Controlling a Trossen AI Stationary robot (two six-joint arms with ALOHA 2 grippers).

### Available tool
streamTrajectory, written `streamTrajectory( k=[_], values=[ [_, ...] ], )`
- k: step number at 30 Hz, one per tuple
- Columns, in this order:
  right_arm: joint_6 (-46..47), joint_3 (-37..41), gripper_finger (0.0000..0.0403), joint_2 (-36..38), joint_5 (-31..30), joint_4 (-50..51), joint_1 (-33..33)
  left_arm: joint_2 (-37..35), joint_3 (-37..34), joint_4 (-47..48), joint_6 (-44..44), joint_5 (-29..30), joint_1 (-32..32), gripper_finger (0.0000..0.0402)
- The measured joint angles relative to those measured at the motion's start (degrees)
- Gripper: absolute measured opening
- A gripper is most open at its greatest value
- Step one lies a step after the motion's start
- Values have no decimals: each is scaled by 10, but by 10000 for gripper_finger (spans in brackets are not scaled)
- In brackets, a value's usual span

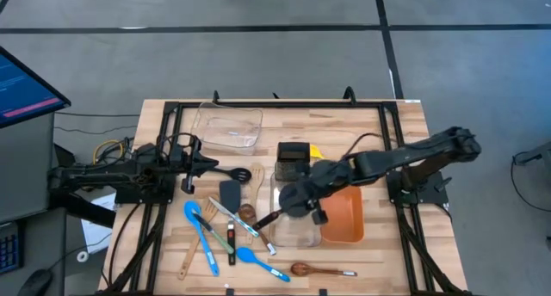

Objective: Pick & Place Kitchen Items
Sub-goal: Put the top black spatula into the bottom transparent bin

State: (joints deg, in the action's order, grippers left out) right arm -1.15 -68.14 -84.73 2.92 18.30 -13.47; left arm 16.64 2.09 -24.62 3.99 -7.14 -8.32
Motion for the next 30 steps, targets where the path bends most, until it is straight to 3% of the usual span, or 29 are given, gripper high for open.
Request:
streamTrajectory(
  k=[6, 10, 13, 16, 18, 22, 26, 30],
  values=[
    [78, 0, 94, 73, -16, 33, -4, 0, 0, 1, 79, -16, 0, 8],
    [91, 0, 52, 104, -106, 75, -17, 33, -1, 0, 156, -38, 26, 8],
    [97, 0, 12, 122, -170, 100, -26, 88, -13, 1, 181, -5, 76, 8],
    [98, 0, 9, 133, -228, 107, -33, 154, -14, -18, 192, 80, 129, 8],
    [98, 0, 9, 138, -257, 119, -37, 197, -14, -86, 182, 111, 152, 8],
    [102, 0, 3, 135, -324, 149, -38, 271, -9, -215, 155, 100, 180, 8],
    [115, 0, 1, 132, -374, 184, -28, 333, 25, -222, 153, 91, 200, 8],
    [117, 0, 1, 132, -383, 214, -17, 406, 68, -220, 139, 104, 211, 8]
  ],
)
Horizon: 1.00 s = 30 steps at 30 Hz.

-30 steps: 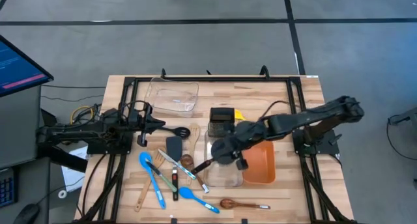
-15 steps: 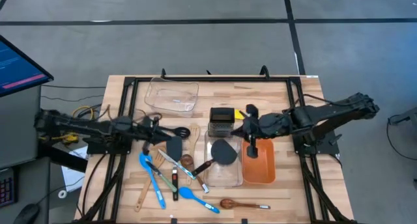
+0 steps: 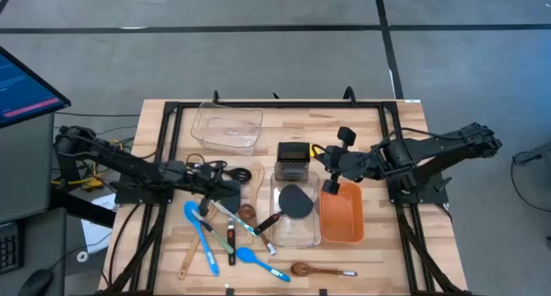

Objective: Pick & Place Kitchen Items
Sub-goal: Put the top black spatula into the bottom transparent bin

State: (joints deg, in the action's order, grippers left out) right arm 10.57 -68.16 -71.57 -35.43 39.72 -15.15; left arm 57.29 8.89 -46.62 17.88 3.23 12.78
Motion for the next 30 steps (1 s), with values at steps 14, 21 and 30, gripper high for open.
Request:
streamTrajectory(
  k=[14, 21, 30],
  values=[
    [-83, 48, 0, 75, 97, -19, -49, 59, 52, 3, -99, 3, 0, 8],
    [-107, 210, 0, 205, 83, -198, -61, 46, 52, 4, -99, 3, 0, 8],
    [-180, 415, 0, 325, 81, -466, -61, 46, 52, 6, -99, 2, 0, 8]
  ],
)
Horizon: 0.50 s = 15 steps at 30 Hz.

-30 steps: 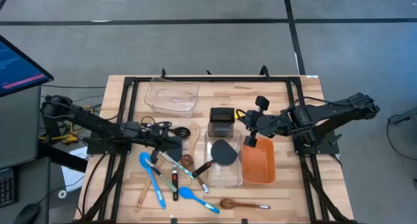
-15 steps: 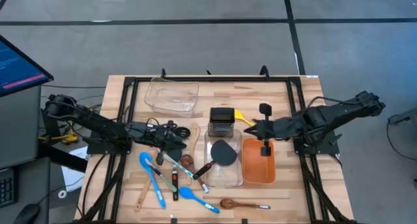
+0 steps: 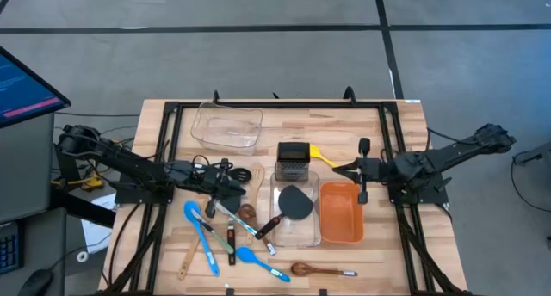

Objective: Pick & Place Kitchen Items
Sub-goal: Put the top black spatula into the bottom transparent bin

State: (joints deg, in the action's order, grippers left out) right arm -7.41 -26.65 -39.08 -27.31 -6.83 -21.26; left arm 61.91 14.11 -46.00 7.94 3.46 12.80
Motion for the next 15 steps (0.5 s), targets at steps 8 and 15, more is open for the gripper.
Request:
streamTrajectory(
  k=[8, 15],
  values=[
    [-62, 63, 0, 53, -17, -135, 0, 72, 0, 0, 66, 135, 43, 5],
    [-47, 63, 0, 61, -15, -117, 0, 232, 68, -6, 106, 278, 117, 3]
  ],
)
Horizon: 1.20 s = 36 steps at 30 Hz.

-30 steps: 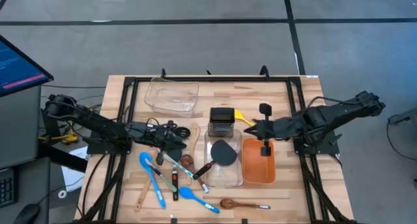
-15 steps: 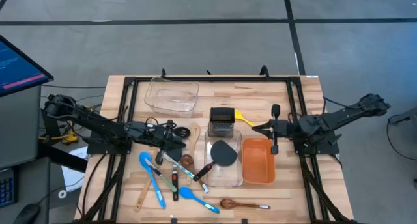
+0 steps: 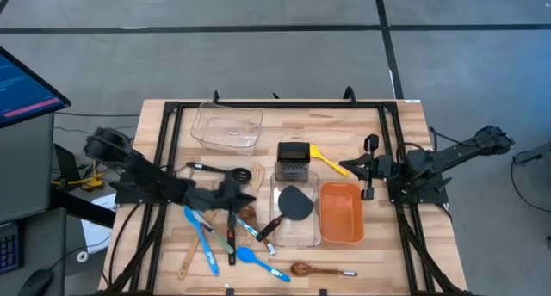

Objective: Pick & Place Kitchen Items
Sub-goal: Put the top black spatula into the bottom transparent bin

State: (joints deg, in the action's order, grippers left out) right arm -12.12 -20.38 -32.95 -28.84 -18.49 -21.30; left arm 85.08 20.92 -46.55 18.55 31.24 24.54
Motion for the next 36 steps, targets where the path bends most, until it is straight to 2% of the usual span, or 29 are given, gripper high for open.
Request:
streamTrajectory(
  k=[4, 9, 20, 36],
  values=[
    [4, 0, 0, 0, 0, 0, 0, 85, 62, -3, -14, 3, 25, 3],
    [11, 0, 0, 0, 1, 1, -1, 132, 111, -3, -18, 45, 37, 3],
    [12, 0, 0, 0, 2, 5, -1, 140, 151, -3, -17, 63, 43, 3],
    [17, 0, 0, 0, 3, 14, -1, 139, 151, -8, 9, 68, 48, 3]
  ],
)
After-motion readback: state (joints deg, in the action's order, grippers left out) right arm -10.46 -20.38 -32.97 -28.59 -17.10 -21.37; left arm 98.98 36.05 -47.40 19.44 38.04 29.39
